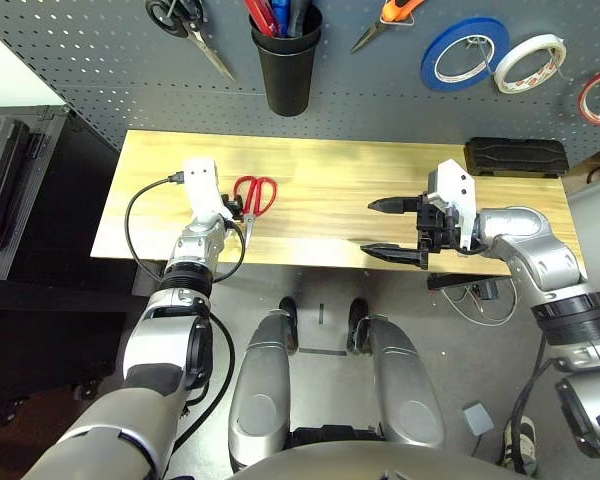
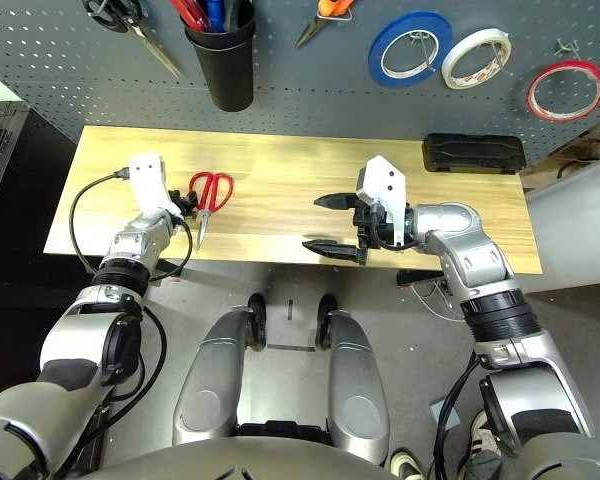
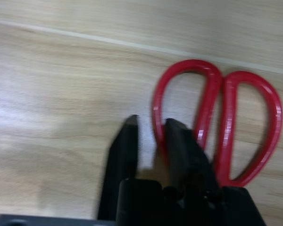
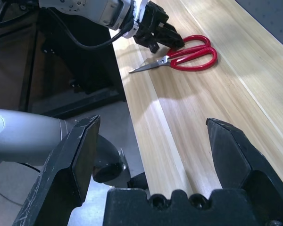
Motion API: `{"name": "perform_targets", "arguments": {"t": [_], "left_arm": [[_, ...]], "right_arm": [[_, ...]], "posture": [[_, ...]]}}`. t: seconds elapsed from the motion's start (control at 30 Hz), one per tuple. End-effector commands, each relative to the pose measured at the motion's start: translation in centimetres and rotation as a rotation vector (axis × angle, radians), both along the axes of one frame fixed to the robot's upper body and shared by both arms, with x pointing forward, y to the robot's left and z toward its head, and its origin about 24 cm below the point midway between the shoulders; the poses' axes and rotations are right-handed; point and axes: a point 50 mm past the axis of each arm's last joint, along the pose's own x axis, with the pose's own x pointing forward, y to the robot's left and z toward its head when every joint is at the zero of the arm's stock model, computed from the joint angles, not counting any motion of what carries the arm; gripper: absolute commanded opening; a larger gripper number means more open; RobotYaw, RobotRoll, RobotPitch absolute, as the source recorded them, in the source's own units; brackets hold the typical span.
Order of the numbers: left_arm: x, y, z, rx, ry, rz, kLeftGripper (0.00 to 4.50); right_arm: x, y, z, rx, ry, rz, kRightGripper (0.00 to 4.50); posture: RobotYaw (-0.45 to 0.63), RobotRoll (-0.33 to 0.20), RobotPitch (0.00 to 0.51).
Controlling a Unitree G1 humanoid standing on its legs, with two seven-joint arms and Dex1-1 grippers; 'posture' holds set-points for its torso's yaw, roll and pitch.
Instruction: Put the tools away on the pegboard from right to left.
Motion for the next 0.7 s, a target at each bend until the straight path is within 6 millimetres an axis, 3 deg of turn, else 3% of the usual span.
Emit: {"name": "perform_targets", "arguments": {"t": [0.03,0.37,0.7], "left_arm": [[-1.1,0.3,-1.9,-0.018,0.067,0.004,0.02],[-2.0,1.4,2.4,-0.072,-0.091,0.061,0.02],[-5.6,4.6,9.1,-0.087,-0.301,0.193,0.02]], "right_arm": [[-0.1,-0.7,0.1,-0.007,-0.001,-0.006,4.50],[0.7,-1.0,0.9,0.020,-0.035,-0.007,4.50],[1.8,-1.4,4.2,0.091,-0.160,0.007,4.50]], "posture": [[-0.01,0.000,0.406],[0.04,0.000,0.376],[0.07,0.000,0.322]]}}
